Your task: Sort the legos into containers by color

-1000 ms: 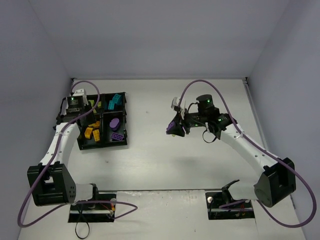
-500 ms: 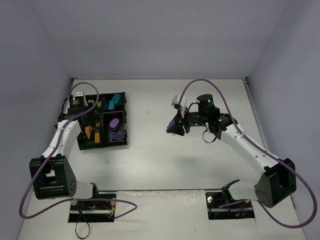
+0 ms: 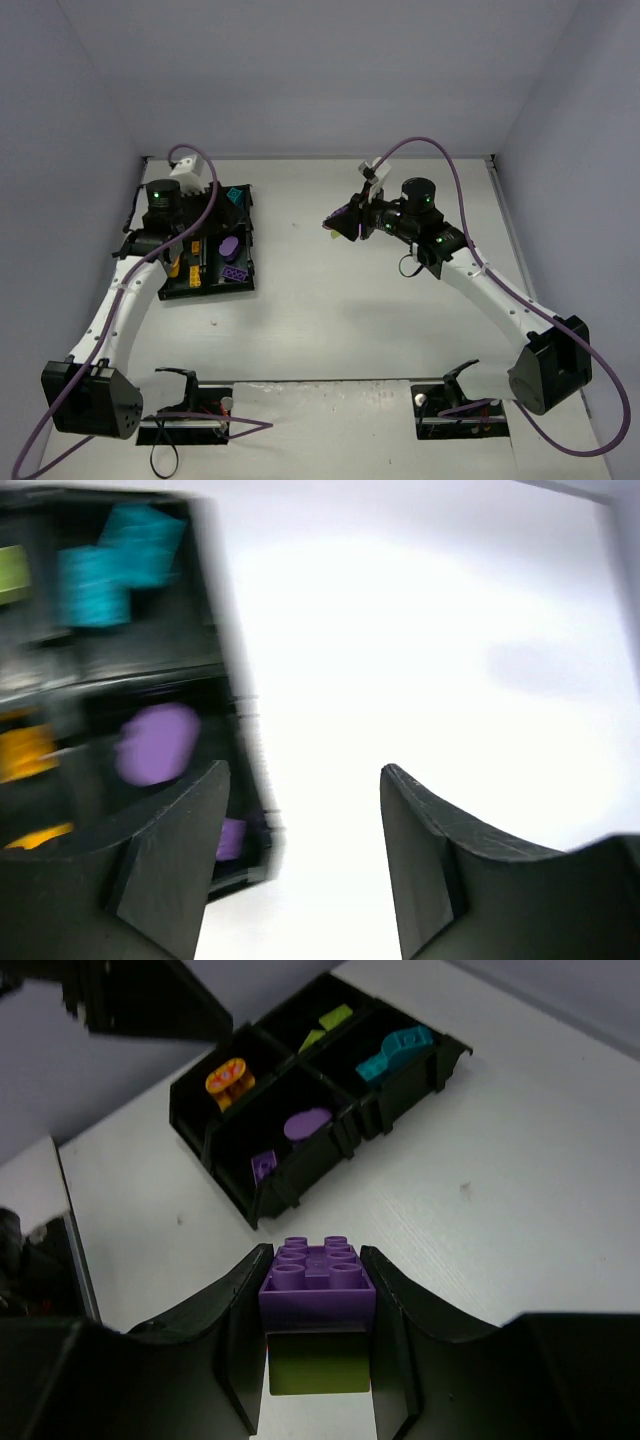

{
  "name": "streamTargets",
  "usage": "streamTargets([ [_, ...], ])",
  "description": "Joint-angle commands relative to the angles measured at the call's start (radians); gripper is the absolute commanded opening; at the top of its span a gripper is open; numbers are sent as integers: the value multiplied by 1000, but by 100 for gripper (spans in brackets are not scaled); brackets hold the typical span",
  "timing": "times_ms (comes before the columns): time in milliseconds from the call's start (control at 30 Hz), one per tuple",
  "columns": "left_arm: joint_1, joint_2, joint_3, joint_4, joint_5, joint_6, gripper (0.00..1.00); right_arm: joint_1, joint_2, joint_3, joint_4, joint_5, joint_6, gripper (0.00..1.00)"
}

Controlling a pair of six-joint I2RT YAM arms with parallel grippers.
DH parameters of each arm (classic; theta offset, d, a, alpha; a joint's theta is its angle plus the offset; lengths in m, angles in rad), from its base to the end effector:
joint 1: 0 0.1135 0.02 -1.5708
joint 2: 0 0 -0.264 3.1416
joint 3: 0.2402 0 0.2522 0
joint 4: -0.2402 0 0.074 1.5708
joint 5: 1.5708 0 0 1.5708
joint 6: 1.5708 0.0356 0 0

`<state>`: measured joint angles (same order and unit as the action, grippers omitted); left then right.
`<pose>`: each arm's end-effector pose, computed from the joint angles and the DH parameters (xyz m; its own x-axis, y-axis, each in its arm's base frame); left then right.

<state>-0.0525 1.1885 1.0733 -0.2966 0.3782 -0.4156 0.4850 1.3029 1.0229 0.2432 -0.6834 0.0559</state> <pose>0.2688 -0.0273 0.3470 -0.5218 -0.3483 -0.7787 0.1924 0.8413 -0.5052 0.2582 0.1615 0.3543 -0.0839 0.0048 -0.9965 -0.9165 0.3922 0.0790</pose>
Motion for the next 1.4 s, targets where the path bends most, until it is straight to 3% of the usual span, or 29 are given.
streamTargets([
  [0, -125, -47, 19, 166, 132, -57, 56, 3, -1, 16, 281, 76, 235, 1],
  [200, -289, -50, 7, 296, 185, -118, 56, 4, 7, 8, 360, 113, 320, 0],
  [533, -409, 16, -67, 643, 303, -222, 56, 7, -24, -18, 416, 71, 354, 1],
  [767, -446, 86, -81, 833, 384, -288, 56, 7, -31, -29, 475, -4, 374, 1],
  [1367, -451, 145, -125, 1125, 433, -425, 53, 7, -25, -43, 576, -62, 429, 1],
])
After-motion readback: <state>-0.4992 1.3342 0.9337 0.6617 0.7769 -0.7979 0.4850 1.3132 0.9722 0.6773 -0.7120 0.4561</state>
